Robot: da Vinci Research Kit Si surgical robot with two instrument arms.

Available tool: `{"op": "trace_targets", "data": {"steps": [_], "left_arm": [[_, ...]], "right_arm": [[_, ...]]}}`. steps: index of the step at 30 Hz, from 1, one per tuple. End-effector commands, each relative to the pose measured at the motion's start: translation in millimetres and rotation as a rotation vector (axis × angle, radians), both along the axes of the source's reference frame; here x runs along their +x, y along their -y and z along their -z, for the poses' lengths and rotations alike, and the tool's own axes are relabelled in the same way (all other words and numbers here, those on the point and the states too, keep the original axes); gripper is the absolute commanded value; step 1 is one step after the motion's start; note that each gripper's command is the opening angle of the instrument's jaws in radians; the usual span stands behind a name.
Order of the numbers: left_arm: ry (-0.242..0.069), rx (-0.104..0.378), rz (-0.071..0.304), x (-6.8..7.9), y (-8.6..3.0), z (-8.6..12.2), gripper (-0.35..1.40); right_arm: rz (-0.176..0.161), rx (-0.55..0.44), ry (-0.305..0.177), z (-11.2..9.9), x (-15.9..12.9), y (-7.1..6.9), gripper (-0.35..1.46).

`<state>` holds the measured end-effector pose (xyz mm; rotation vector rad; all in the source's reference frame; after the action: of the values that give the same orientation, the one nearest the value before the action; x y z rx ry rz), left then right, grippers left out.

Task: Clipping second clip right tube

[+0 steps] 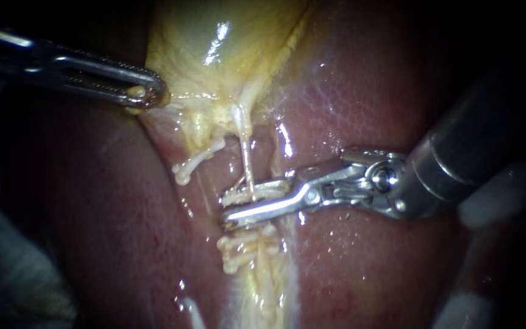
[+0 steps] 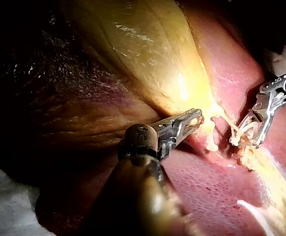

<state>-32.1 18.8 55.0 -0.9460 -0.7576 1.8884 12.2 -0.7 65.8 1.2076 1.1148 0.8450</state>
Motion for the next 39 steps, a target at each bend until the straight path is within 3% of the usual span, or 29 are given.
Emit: {"op": "trace_targets", "data": {"steps": [1,6,13,25,30,39], "left_arm": [[0.000,0.000,0.000,0.0,0.0,0.0,-0.35],[0.000,0.000,0.000,0.0,0.0,0.0,-0.35],[0.000,0.000,0.000,0.0,0.0,0.0,-0.35],[0.000,0.000,0.000,-0.1,0.0,0.0,-0.35],[0.000,0.000,0.000,-0.1,-0.1,0.0,-0.35],[-0.001,0.000,0.001,-0.2,0.0,0.0,-0.35]], "right_arm": [[-0.004,0.007,-0.008,0.4,0.0,0.0,0.49],[-0.017,0.033,-0.028,1.4,0.1,0.0,0.48],[-0.009,0.034,-0.033,1.7,-0.2,0.0,0.39],[-0.001,0.037,-0.038,2.0,-0.9,-0.3,-0.06],[0.001,0.060,-0.034,2.1,-1.2,-0.2,-0.35],[0.004,0.083,-0.030,2.3,-1.6,0.0,-0.35]]}}
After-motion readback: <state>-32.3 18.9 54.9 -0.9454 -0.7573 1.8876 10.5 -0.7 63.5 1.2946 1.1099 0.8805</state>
